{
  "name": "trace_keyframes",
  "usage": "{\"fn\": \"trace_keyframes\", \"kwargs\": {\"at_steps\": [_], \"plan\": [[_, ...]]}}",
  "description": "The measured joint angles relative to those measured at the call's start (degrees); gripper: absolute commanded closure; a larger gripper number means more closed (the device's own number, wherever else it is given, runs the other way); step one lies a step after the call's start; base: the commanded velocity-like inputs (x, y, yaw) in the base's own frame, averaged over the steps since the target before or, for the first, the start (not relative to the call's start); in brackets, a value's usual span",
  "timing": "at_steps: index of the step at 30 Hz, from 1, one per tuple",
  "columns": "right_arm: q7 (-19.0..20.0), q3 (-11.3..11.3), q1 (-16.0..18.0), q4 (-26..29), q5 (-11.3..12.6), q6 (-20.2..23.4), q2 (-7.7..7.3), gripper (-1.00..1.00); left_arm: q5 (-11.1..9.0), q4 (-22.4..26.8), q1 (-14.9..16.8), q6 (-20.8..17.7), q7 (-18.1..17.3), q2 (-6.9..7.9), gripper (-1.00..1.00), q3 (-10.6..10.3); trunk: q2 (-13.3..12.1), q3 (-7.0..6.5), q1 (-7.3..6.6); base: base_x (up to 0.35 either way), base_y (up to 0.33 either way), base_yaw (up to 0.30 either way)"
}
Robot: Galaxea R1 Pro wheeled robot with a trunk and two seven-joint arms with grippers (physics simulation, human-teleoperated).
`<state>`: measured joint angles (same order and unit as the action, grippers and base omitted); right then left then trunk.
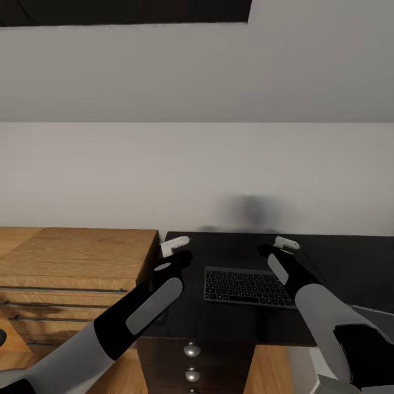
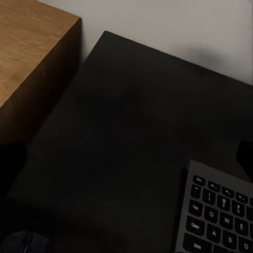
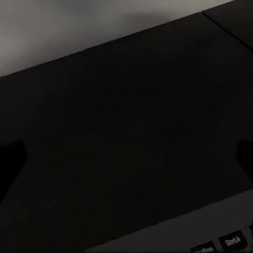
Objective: In the bedroom, organize the workspace by keeping the computer under the desk, ensuring the monitor is on the desk, placing the keyboard on the desk next to the monitor, placing the mouse on the desk next to the keyboard, moving the folder from the swivel chair onto the desk next to the mouse, stacking the notebook on top of the folder with the pen on top of the notebook, and positioning the swivel chair next to the desk.
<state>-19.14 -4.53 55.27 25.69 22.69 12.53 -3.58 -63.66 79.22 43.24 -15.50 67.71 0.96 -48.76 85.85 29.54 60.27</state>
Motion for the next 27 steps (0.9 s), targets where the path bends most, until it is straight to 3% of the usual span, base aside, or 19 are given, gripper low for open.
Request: {"fn": "trace_keyframes", "kwargs": {"at_steps": [9,14,16,27], "plan": [[0.1,-0.1,0.0,0.0,-0.2,0.0,0.13,-1.0,0.1,0.0,0.0,0.0,0.0,0.06,-1.0,0.0,0.0,0.11,-0.01,0.027,-0.004,0.032],[0.2,0.0,0.0,0.0,-0.2,0.1,0.09,-1.0,0.1,0.0,0.0,0.0,0.3,0.06,-1.0,-0.1,0.0,0.17,-0.02,0.208,-0.029,0.001],[0.2,0.0,0.0,-0.1,-0.2,0.2,-0.02,-1.0,0.2,0.0,0.0,0.1,1.9,0.06,-1.0,-0.2,0.0,0.18,-0.02,0.155,-0.052,0.0],[0.1,0.1,0.0,-0.1,-0.1,0.1,-0.2,-1.0,0.3,-0.1,0.0,0.1,2.1,0.06,-1.0,-0.2,0.0,0.18,-0.02,0.119,-0.09,0.0]]}}
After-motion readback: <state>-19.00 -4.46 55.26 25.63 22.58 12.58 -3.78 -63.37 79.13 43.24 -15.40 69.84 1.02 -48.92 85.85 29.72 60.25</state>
